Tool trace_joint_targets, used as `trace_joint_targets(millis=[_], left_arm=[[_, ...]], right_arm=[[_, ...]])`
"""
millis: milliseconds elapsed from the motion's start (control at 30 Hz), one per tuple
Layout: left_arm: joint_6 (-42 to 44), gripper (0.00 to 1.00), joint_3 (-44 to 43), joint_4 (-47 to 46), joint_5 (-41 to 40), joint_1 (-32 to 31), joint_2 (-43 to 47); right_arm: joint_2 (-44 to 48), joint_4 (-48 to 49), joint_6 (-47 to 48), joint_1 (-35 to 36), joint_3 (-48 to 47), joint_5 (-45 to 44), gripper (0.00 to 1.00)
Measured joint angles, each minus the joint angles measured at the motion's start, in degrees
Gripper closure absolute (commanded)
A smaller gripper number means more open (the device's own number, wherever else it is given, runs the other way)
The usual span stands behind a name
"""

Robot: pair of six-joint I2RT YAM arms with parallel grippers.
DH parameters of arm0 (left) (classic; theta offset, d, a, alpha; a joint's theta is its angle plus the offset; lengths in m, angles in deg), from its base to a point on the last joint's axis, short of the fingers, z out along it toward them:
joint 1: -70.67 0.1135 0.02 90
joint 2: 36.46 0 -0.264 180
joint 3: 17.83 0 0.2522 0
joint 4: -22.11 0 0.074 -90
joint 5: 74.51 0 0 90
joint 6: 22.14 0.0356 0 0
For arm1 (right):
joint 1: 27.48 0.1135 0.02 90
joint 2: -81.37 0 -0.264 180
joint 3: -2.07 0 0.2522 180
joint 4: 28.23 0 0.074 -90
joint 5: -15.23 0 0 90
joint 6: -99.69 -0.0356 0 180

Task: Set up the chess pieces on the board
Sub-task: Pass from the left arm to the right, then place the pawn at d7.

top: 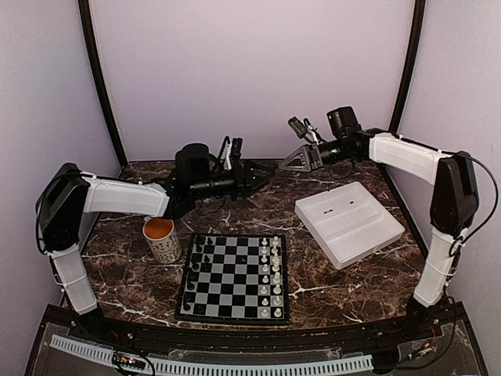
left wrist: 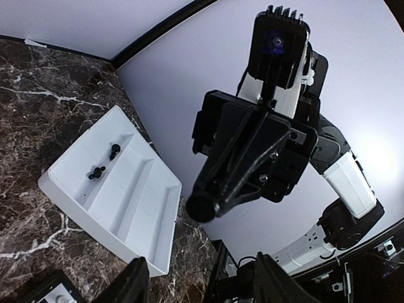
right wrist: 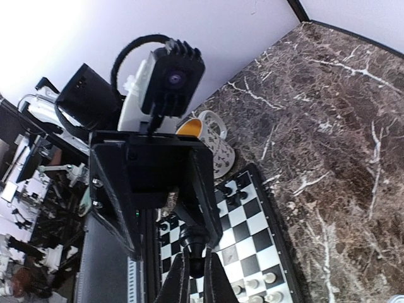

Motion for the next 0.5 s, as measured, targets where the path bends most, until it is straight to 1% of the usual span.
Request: trace_joint_targets(millis=[67,100,167,267,333,500], left_arm=[[2.8,0.2,0.1,3.6,-0.5,0.7,2.4],[4.5,0.08,0.3,5.7,-1.0,1.3,4.2],[7.7,0.03,0.6,10.6,-2.6,2.9,8.9],[13.0,0.01,0.6,17.7,-6.9,5.3,16.2],[17.3,0.01,0.5,23.5,-11.6,7.0,22.0],[25.8,0.01,0.4,35.1,-22.7,8.0,32.3]], right_arm=[[0.0,-3.6,3.8,0.3,-1.8,-3.0,1.0],[0.0,-4.9,5.4,0.4,-2.3,-4.2,1.0],[0.0,-8.1,9.1,1.3,-3.6,-8.0,1.0],[0.0,-12.6,14.6,5.0,-4.7,-14.8,1.0],[-0.2,-15.6,18.1,8.8,-5.6,-19.5,1.0],[-4.3,-21.7,25.9,18.5,-11.5,-29.5,1.0]])
